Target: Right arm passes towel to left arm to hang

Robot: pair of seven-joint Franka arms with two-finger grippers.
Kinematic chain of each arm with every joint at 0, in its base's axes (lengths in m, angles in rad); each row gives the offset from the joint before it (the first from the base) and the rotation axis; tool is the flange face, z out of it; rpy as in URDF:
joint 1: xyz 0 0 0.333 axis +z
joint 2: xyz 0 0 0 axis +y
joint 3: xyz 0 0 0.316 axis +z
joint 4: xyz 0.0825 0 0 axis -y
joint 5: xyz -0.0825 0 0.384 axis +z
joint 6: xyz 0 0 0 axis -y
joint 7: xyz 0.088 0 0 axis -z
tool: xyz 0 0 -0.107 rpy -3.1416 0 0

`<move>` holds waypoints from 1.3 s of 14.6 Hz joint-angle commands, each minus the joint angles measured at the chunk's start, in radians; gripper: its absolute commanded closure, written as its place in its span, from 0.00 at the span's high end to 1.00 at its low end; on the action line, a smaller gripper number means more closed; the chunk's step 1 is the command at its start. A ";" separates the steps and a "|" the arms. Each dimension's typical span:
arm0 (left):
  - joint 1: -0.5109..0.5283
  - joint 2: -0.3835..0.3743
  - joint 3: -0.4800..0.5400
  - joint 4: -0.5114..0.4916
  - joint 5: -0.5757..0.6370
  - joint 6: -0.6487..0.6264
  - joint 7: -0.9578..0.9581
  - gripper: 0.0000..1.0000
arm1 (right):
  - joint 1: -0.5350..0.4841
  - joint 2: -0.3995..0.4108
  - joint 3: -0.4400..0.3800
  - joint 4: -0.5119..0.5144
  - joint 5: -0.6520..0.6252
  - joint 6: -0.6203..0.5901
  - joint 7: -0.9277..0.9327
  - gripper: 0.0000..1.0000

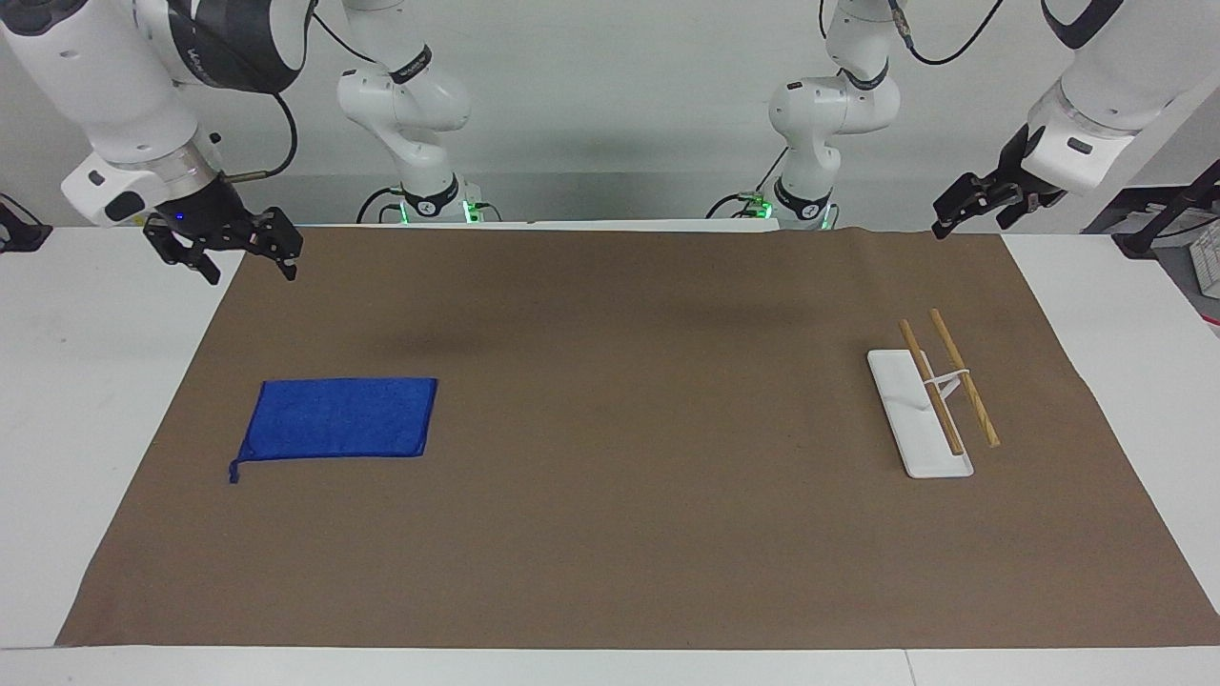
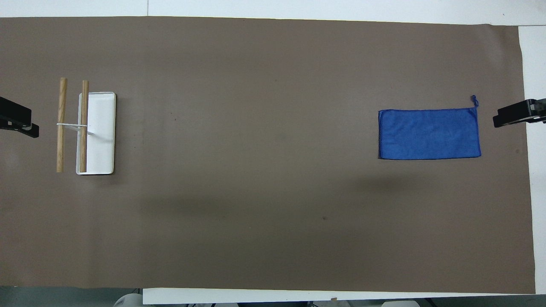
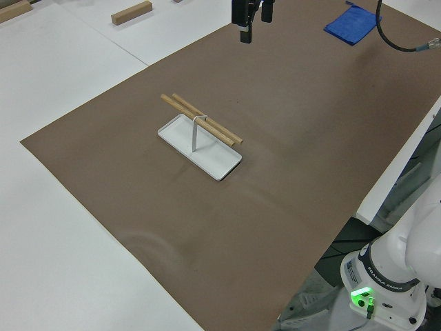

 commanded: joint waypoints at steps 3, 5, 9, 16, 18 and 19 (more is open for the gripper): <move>0.003 -0.024 0.002 -0.027 0.007 0.004 0.006 1.00 | -0.008 -0.003 -0.002 -0.006 -0.001 0.001 0.016 0.99; 0.003 -0.024 0.002 -0.026 0.008 0.004 0.006 1.00 | -0.008 -0.005 0.006 -0.009 -0.001 0.011 0.019 0.99; 0.003 -0.024 0.002 -0.027 0.008 0.004 0.006 1.00 | -0.009 0.000 -0.002 -0.179 -0.001 0.248 0.003 0.99; 0.003 -0.024 0.002 -0.026 0.007 0.004 0.006 1.00 | -0.017 0.158 0.003 -0.401 0.000 0.693 -0.073 0.99; 0.003 -0.024 0.002 -0.026 0.008 0.004 0.006 1.00 | -0.031 0.198 0.001 -0.454 0.000 0.798 -0.125 0.99; 0.003 -0.024 0.002 -0.026 0.008 0.004 0.006 1.00 | -0.040 0.214 0.001 -0.466 0.000 0.815 -0.142 0.98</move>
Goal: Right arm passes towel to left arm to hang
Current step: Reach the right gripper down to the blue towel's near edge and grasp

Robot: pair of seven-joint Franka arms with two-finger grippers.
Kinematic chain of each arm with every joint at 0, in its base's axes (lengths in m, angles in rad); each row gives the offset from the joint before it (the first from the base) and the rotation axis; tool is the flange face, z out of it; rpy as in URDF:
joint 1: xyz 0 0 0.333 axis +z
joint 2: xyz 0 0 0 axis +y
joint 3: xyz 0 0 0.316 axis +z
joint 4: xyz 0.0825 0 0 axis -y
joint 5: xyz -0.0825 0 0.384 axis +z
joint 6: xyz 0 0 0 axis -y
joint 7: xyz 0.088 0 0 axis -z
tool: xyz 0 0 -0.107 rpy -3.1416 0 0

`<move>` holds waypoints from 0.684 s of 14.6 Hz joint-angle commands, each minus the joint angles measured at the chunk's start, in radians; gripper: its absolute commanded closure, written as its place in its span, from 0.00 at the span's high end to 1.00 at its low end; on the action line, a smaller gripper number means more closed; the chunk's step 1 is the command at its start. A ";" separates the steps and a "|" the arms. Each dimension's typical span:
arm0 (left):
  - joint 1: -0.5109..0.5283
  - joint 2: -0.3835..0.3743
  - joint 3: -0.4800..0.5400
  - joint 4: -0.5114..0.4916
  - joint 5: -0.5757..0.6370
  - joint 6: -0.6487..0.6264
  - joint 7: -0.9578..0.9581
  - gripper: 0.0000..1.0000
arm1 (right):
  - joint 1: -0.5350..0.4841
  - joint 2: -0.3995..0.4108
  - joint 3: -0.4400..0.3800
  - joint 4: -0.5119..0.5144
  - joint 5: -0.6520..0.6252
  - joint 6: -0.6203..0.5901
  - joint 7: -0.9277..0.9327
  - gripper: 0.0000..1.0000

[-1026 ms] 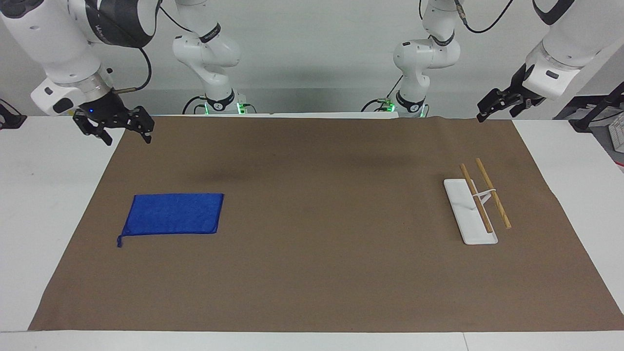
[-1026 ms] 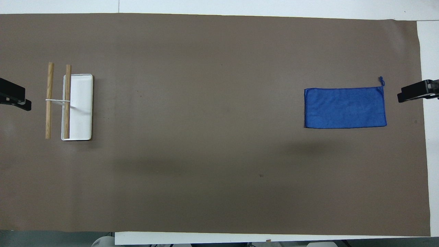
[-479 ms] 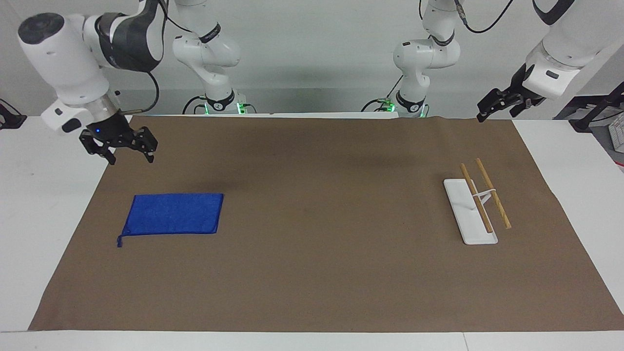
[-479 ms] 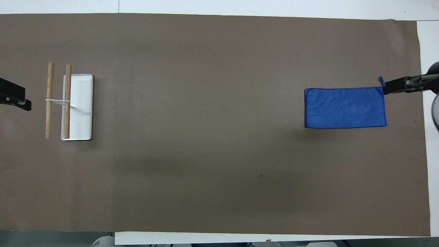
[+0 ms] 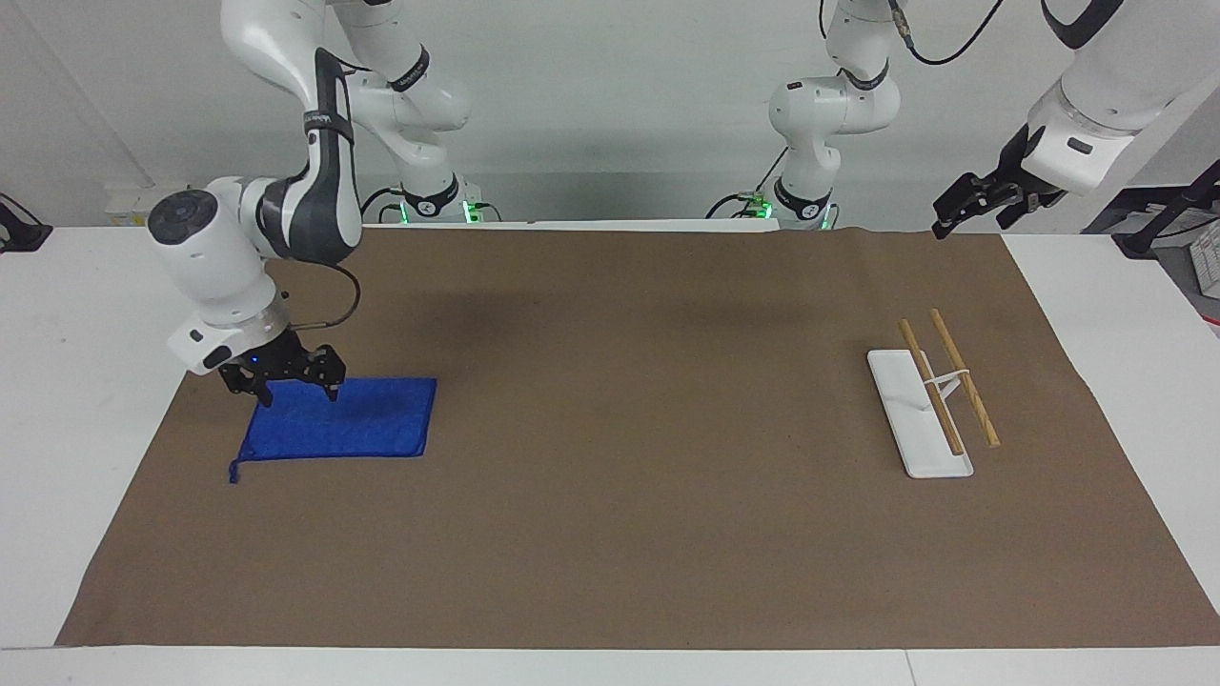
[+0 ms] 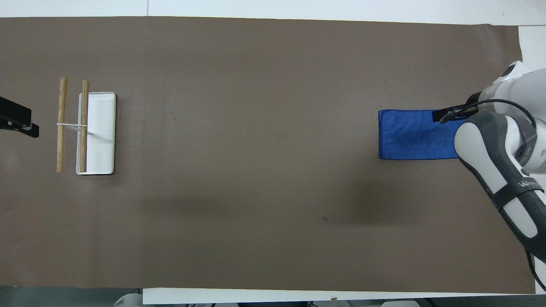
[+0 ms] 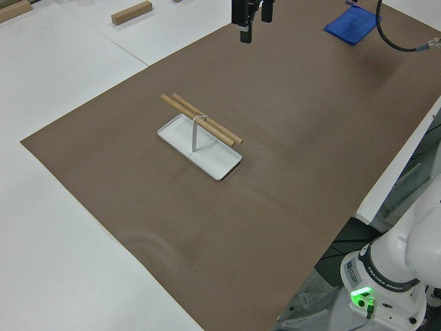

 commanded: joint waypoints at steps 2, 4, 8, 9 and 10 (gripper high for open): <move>0.003 -0.024 0.002 -0.026 0.007 0.004 0.006 1.00 | -0.032 0.030 0.006 -0.052 0.000 0.056 -0.079 0.98; 0.003 -0.024 0.002 -0.026 0.008 0.004 0.006 1.00 | -0.041 0.035 0.006 -0.074 0.000 0.080 -0.092 0.98; 0.003 -0.024 0.002 -0.027 0.008 0.004 0.006 1.00 | -0.044 0.039 0.006 -0.101 0.000 0.129 -0.102 0.96; 0.003 -0.024 0.002 -0.027 0.007 0.004 0.006 1.00 | -0.044 0.039 0.006 -0.104 0.000 0.142 -0.103 0.96; 0.003 -0.024 0.002 -0.027 0.007 0.004 0.006 1.00 | -0.044 0.044 0.006 -0.109 0.000 0.146 -0.102 0.96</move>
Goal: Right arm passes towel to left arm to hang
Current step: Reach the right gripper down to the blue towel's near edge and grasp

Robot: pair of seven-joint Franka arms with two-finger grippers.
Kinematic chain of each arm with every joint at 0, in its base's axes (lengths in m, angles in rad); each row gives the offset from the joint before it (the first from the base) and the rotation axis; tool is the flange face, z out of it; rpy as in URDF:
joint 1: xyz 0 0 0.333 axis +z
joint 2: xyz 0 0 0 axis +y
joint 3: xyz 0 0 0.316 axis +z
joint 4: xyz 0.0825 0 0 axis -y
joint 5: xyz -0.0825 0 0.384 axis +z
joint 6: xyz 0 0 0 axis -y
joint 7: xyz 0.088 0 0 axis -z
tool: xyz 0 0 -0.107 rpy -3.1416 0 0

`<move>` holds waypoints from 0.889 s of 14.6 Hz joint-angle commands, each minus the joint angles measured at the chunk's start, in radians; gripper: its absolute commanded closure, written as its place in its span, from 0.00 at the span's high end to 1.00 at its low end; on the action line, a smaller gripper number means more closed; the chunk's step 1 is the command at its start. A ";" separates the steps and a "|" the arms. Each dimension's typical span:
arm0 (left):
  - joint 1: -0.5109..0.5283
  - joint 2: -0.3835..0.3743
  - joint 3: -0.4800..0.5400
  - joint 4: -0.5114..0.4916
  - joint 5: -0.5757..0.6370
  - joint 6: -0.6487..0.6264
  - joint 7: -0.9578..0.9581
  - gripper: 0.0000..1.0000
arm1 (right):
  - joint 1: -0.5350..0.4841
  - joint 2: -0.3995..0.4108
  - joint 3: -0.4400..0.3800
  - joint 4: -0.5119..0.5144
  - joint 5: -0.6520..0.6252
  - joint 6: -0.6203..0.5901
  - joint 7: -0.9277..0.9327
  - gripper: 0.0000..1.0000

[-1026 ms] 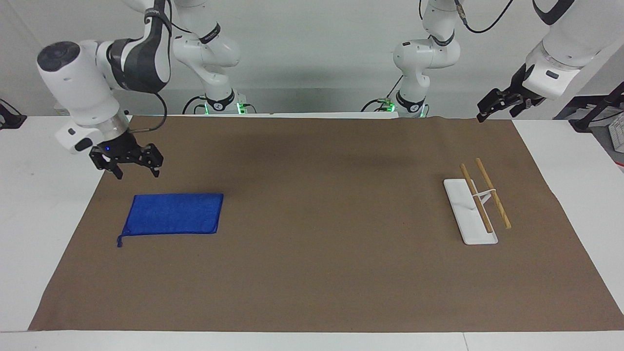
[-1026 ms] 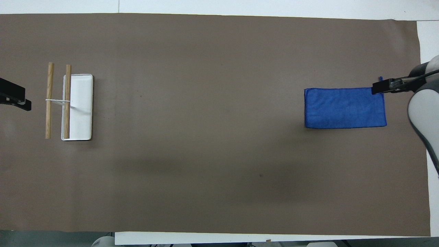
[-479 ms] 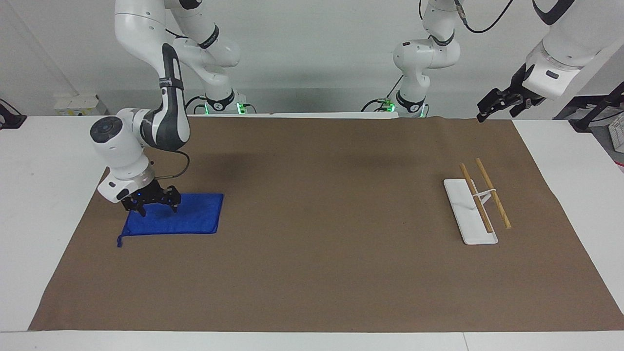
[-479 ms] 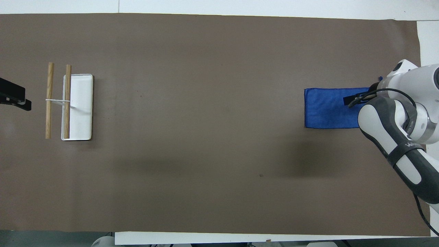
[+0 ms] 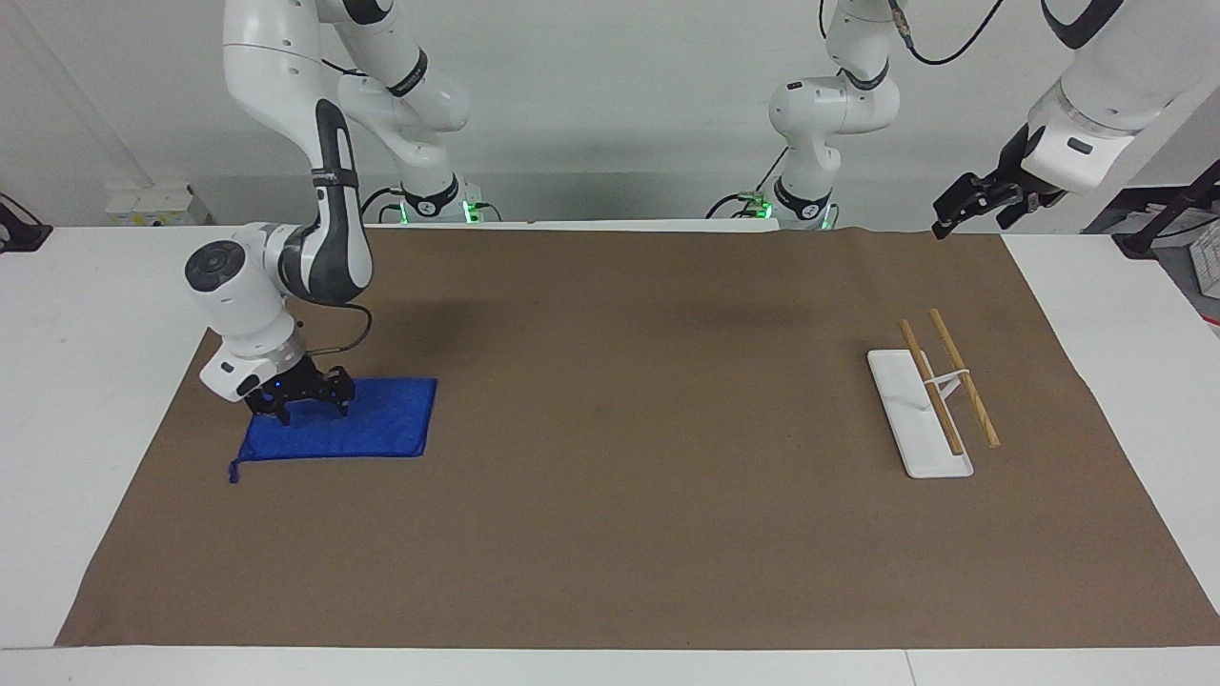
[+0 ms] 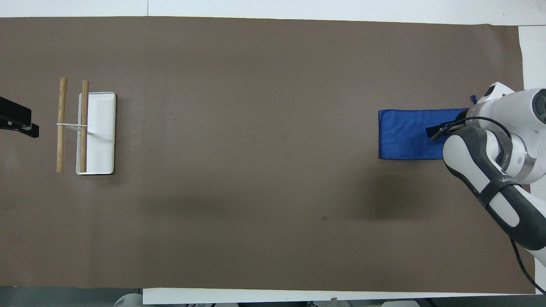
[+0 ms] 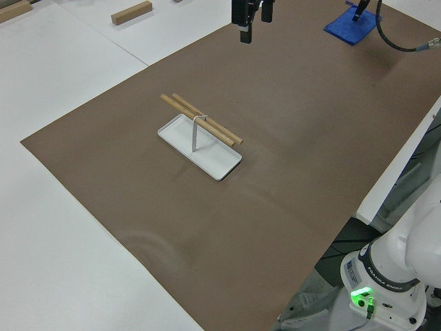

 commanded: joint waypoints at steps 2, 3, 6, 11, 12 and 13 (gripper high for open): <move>0.003 -0.024 0.002 -0.027 0.007 0.004 0.006 1.00 | -0.015 0.011 0.009 -0.025 0.000 0.035 -0.027 0.95; 0.003 -0.024 0.002 -0.026 0.007 0.004 0.006 1.00 | -0.015 0.012 0.009 -0.026 0.000 0.035 -0.027 0.95; 0.003 -0.024 0.002 -0.026 0.007 0.004 0.006 1.00 | -0.015 0.012 0.009 -0.028 0.000 0.035 -0.028 0.84; 0.003 -0.024 0.002 -0.026 0.008 0.004 0.006 1.00 | -0.015 0.012 0.011 -0.025 -0.001 0.028 -0.027 0.07; 0.003 -0.024 0.002 -0.026 0.007 0.004 0.006 1.00 | -0.015 0.012 0.011 -0.022 -0.001 0.027 -0.027 0.00; 0.003 -0.024 0.002 -0.026 0.007 0.004 0.006 1.00 | -0.013 0.009 0.014 -0.017 -0.001 0.021 -0.022 0.00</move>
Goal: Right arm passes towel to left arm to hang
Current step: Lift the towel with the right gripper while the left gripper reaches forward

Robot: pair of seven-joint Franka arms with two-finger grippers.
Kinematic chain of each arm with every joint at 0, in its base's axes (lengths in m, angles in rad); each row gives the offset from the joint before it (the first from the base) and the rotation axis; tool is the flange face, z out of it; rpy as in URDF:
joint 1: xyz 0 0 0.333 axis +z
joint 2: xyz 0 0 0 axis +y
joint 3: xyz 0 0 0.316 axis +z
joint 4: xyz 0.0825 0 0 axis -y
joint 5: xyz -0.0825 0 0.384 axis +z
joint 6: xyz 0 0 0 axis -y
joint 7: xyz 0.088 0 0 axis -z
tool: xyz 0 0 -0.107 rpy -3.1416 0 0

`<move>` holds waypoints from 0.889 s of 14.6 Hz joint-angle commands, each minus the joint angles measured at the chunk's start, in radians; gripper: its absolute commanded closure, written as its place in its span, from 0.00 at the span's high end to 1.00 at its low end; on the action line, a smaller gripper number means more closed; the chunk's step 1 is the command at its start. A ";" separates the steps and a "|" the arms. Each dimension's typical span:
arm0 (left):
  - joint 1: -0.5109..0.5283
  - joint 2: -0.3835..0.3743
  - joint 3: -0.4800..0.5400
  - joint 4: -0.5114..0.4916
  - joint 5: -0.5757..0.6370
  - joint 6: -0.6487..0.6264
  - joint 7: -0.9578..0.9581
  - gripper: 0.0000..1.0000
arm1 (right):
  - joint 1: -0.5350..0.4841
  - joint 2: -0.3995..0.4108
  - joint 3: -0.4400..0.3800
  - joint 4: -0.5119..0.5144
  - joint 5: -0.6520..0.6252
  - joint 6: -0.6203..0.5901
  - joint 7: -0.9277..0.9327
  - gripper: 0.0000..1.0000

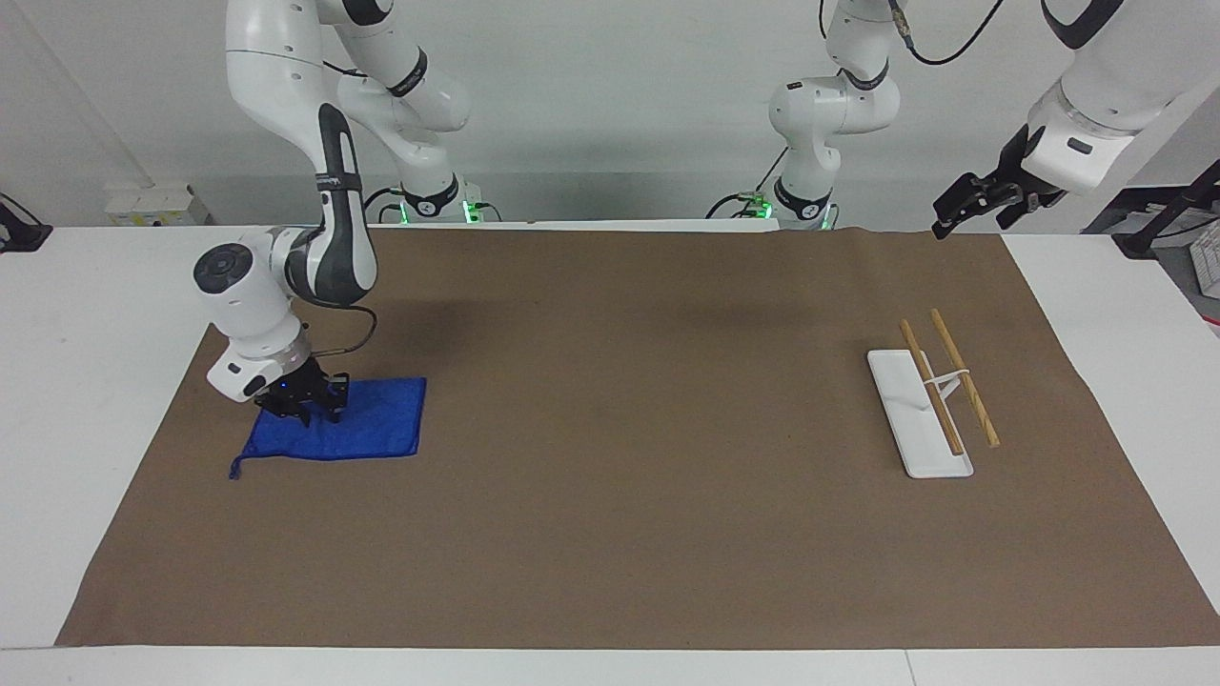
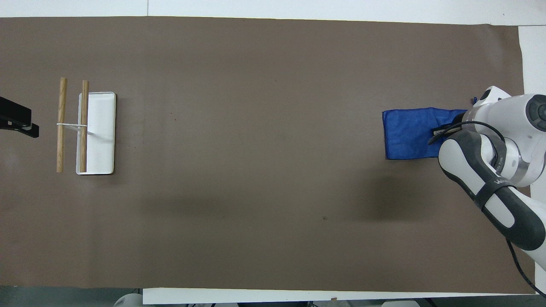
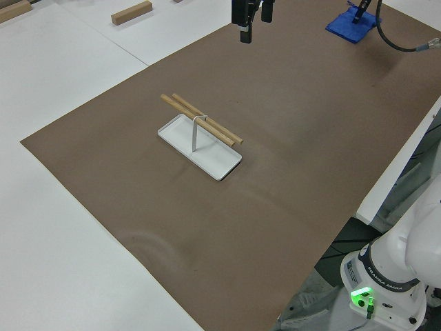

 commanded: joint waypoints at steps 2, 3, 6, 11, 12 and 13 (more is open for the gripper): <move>0.003 -0.024 0.002 -0.026 0.007 0.004 0.006 1.00 | -0.015 -0.008 0.020 0.009 -0.001 -0.018 0.012 0.00; 0.003 -0.024 0.002 -0.026 0.007 0.005 0.009 1.00 | -0.015 -0.019 0.040 0.031 -0.001 -0.065 0.056 0.00; -0.013 -0.024 0.002 -0.026 0.007 0.010 0.006 1.00 | -0.015 -0.060 0.124 0.139 -0.001 -0.310 0.260 0.00; 0.026 -0.028 0.002 -0.033 0.007 -0.016 -0.062 1.00 | -0.011 -0.083 0.345 0.308 0.002 -0.593 0.786 0.00; 0.026 -0.039 0.002 -0.067 0.007 0.016 -0.145 1.00 | -0.011 -0.083 0.403 0.318 0.024 -0.603 0.925 0.00; 0.026 -0.057 0.002 -0.105 0.004 0.077 -0.237 1.00 | -0.011 -0.083 0.453 0.328 0.085 -0.600 1.037 0.00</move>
